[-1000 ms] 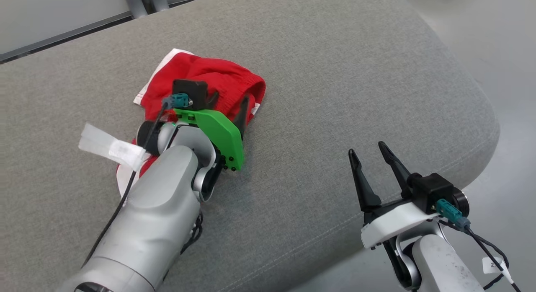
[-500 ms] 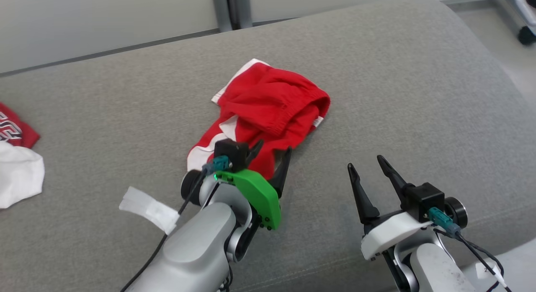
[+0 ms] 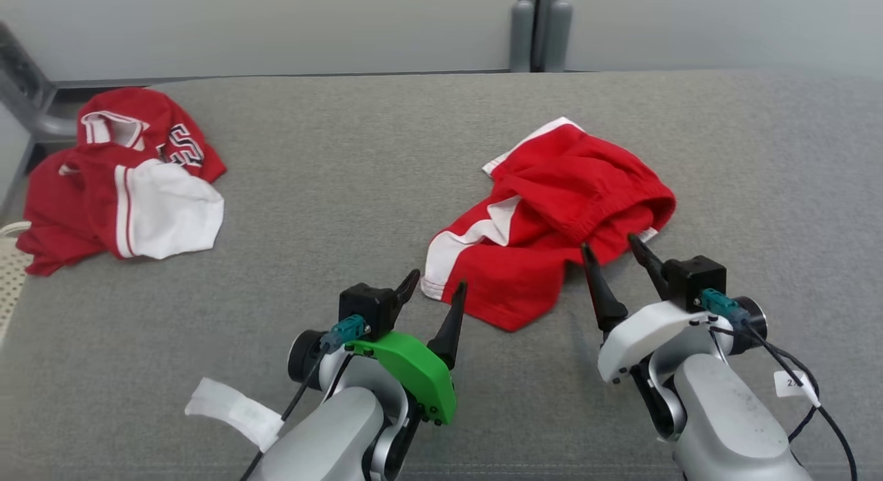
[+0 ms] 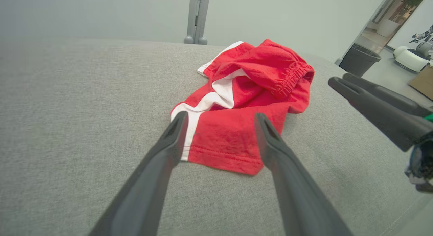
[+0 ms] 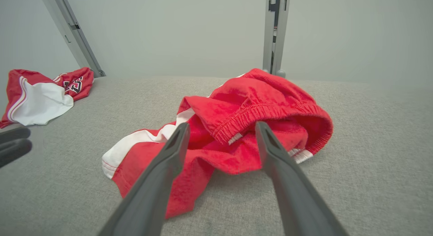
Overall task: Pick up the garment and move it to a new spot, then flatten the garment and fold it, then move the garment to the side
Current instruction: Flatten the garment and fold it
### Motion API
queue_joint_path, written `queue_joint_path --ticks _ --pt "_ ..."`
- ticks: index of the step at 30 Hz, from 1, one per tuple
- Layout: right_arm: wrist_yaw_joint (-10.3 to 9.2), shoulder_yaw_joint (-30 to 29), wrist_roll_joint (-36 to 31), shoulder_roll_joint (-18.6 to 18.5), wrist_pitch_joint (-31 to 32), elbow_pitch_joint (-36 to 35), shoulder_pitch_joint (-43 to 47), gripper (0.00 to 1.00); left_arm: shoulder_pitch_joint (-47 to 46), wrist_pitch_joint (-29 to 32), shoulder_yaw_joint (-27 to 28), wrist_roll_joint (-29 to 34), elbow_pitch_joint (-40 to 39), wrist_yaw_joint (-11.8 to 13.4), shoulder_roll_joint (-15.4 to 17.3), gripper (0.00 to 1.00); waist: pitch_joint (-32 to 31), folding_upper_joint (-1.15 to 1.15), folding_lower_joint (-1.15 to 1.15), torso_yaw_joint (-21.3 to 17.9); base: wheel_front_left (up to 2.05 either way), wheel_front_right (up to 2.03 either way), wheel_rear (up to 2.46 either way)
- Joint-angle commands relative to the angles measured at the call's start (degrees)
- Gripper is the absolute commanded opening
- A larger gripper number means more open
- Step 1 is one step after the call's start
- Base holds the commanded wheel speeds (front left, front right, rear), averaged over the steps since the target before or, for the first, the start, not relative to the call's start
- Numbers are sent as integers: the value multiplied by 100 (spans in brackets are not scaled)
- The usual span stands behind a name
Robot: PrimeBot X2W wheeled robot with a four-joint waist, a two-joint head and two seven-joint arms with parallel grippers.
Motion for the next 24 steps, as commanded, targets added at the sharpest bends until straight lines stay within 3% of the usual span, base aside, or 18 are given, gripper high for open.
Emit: queue_joint_path --ticks 1,14,24 --pt "0 -85 83 -16 -26 159 -94 100 124 -34 4 29 -84 51 68 100 -95 0 0 492 0 0 0" --pt "0 -927 55 -16 -24 1873 -856 100 420 -30 -14 179 -1001 443 397 100 105 0 0 1061 0 0 0" --pt "0 -1274 -153 -22 -25 2240 -1157 100 486 -52 85 189 -1444 624 571 100 200 0 0 1261 0 0 0"
